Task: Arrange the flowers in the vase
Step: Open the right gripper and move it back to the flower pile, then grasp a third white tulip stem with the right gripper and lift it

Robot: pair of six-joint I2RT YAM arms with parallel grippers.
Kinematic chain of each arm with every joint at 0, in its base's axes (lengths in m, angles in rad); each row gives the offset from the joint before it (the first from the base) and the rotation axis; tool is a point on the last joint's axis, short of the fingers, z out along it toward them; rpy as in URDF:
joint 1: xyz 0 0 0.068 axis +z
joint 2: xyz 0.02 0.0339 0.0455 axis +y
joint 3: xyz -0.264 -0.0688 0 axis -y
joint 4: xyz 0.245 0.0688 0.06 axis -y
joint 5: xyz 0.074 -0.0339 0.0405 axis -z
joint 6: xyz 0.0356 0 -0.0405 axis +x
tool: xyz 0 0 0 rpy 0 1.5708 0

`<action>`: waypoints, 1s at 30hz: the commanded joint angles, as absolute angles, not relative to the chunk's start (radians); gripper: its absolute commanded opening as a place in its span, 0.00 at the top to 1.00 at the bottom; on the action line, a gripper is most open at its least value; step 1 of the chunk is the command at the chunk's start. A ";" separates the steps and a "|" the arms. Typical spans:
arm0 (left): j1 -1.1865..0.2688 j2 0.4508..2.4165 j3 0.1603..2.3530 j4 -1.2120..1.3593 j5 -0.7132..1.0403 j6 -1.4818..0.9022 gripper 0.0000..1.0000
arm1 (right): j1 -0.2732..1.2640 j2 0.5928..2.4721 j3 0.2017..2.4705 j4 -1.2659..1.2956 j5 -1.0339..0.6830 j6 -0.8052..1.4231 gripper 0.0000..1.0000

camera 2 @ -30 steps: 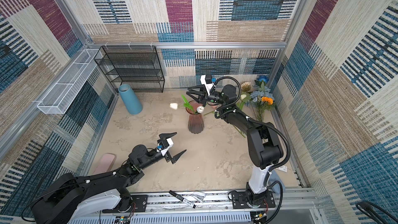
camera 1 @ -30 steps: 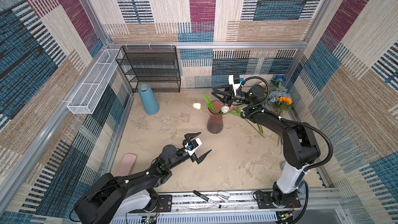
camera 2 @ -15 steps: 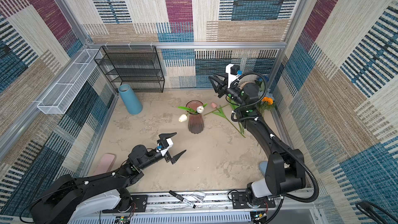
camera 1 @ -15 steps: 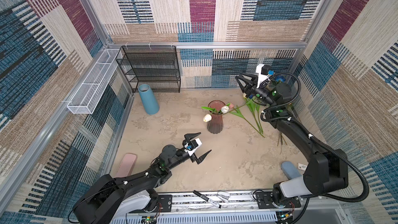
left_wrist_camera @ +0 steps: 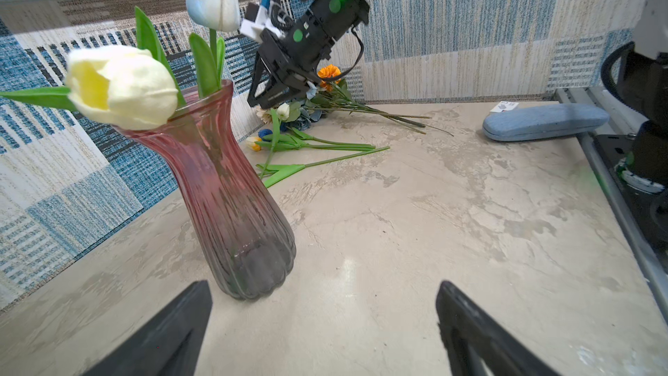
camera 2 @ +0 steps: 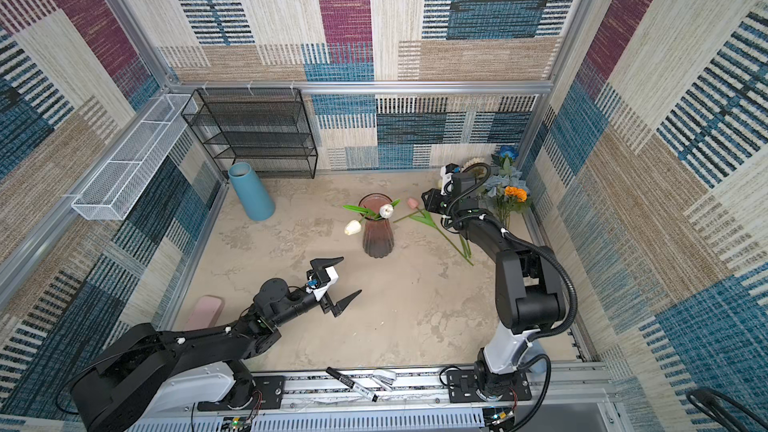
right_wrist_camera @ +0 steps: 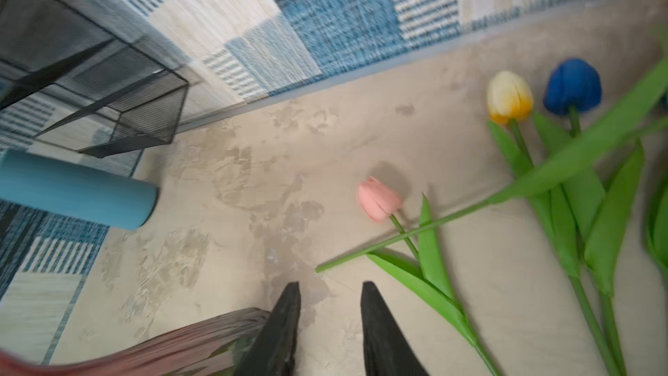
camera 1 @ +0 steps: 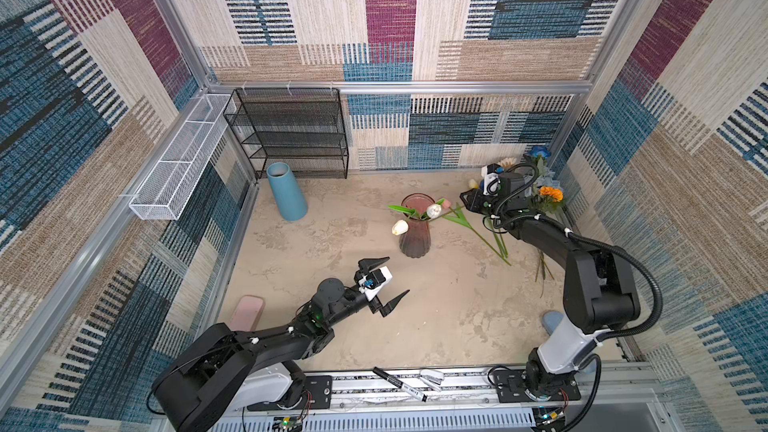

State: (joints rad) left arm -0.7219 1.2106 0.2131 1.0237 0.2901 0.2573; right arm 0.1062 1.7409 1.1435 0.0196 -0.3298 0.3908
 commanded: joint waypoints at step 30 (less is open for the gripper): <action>-0.726 1.134 0.219 0.991 0.294 0.273 0.00 | 0.089 2.085 1.162 0.412 -0.194 0.847 0.57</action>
State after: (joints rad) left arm -0.7246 1.1404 0.2134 0.9905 0.2920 0.2638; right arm 0.0902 2.0651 1.1458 0.3550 -0.2058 0.8074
